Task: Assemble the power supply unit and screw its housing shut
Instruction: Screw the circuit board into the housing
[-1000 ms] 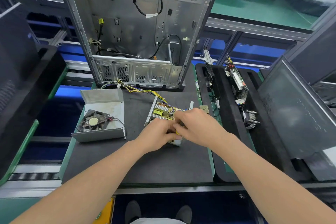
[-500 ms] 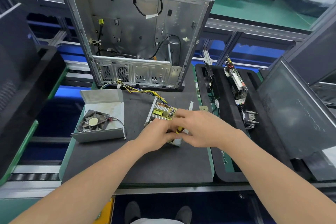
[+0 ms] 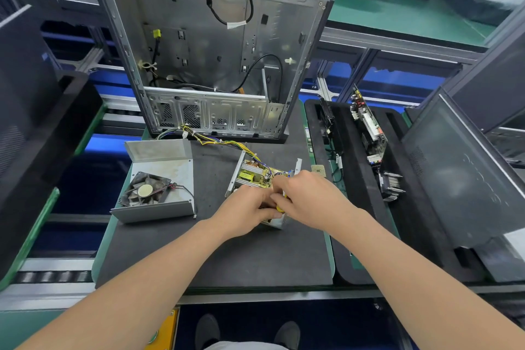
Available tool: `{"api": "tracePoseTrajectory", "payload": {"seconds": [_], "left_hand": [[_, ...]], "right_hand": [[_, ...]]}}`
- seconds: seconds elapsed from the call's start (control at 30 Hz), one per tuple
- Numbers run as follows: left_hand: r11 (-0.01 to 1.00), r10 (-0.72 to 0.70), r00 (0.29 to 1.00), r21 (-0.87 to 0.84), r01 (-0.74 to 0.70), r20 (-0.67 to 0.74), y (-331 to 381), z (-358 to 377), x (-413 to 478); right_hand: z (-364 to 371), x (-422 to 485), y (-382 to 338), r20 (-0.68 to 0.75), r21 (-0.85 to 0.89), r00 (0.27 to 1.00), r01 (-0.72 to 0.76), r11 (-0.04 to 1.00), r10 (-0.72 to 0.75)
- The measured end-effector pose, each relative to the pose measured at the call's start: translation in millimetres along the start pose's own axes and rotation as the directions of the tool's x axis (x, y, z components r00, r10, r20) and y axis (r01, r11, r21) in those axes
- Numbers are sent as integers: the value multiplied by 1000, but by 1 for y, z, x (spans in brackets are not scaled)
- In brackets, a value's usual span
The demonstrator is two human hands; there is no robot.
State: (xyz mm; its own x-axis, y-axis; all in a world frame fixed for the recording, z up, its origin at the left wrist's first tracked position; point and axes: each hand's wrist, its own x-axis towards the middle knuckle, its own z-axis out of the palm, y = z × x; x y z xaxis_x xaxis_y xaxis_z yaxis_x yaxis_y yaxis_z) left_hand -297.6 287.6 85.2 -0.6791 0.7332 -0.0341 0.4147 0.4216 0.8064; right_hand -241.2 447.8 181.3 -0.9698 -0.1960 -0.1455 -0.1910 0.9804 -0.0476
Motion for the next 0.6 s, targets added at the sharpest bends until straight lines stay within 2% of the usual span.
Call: {"api": "tracePoseTrajectory", "payload": {"seconds": [0.13,0.23,0.3,0.37,0.47,0.53,0.6], "left_hand": [[999,-2,1000,-32,2,2,2,0,-1],[999,-18,1000,-35,18,13,2,0,-1],[1000,-15,1000,-14,15,2,1,0,-1],[1000,-5,1000,25,5,-6,0,0,0],[999,13,1000,51,-12,-14,0,1,0],[999,6,1000,41,-6,-4,-1,1,0],[999,13,1000,33,-13,2,-2,1,0]], "right_hand": [[7,4,-5,-11,89,976,-217,972,219],[8,4,-9,-9,95,964,-263,960,265],[3,2,-9,-14,72,982,-186,980,188],[-7,-3,-4,3,49,1000,-13,999,13],[-19,-7,4,105,10,967,233,972,-233],[-22,-7,6,144,4,950,280,960,-278],[-20,-7,6,140,12,955,264,965,-263]]}}
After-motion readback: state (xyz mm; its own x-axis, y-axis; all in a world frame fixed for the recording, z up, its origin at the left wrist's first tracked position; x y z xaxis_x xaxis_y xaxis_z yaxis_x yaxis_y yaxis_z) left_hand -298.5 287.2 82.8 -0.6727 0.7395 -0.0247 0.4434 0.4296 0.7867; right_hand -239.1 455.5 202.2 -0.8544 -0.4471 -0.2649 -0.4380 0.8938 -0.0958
